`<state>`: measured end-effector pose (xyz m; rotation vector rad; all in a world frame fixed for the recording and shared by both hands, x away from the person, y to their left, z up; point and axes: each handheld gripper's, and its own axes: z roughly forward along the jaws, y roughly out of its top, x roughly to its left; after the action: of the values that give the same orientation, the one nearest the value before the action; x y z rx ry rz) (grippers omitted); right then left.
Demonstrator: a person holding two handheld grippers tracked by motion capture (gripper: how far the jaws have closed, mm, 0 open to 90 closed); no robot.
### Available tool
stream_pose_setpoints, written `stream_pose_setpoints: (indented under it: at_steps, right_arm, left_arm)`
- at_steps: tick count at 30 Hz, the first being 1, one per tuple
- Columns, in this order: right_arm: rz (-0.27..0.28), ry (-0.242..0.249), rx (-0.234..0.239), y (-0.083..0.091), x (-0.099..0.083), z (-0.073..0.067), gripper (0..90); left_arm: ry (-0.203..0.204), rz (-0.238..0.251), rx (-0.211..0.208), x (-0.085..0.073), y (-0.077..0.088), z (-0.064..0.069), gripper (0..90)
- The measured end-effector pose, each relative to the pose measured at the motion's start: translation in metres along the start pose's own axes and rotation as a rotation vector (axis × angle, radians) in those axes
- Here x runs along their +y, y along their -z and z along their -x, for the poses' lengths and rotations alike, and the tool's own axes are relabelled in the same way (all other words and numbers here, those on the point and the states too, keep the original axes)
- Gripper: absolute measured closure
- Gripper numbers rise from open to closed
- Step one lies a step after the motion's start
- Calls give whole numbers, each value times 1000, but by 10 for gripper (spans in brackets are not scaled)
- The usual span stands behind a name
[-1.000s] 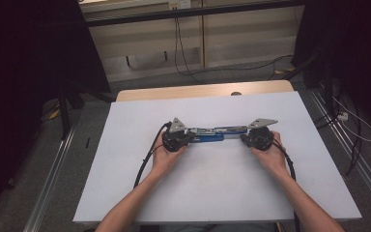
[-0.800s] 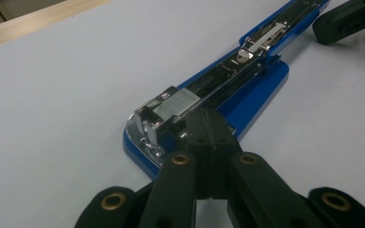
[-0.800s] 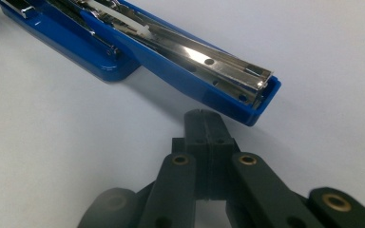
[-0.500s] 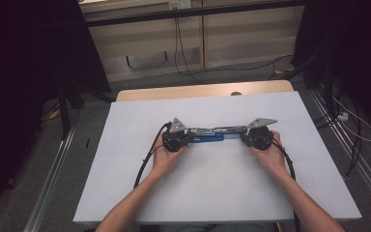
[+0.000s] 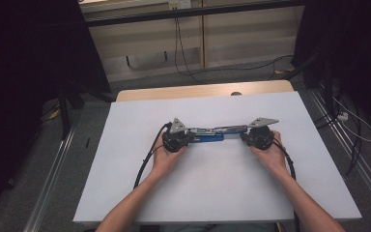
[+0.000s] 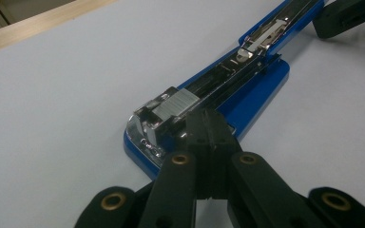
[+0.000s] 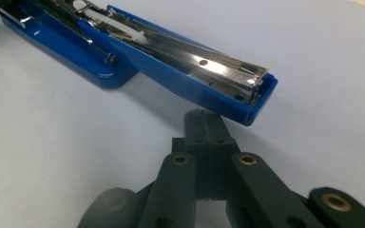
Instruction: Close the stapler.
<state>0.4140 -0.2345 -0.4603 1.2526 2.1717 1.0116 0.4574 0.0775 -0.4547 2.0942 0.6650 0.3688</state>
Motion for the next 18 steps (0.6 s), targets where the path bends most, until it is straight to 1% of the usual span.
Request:
stream_pose_setpoints:
  at_steps: [3,7,8,12,18]
  right_arm:
    - [5,-3,-1,0,0,1,900]
    - [8,-4,-1,0,0,1,900]
    - [10,-5,0,0,0,1,900]
    - [14,-10,0,1,0,1,900]
    - [25,-17,2,2,1,1,900]
  left_arm:
    - [14,5,-9,-1,0,0,900]
    - [9,4,-7,0,0,0,900]
    - [18,5,-11,-1,0,0,900]
    - [14,5,-10,-1,0,0,900]
    - [25,6,-12,-1,0,0,900]
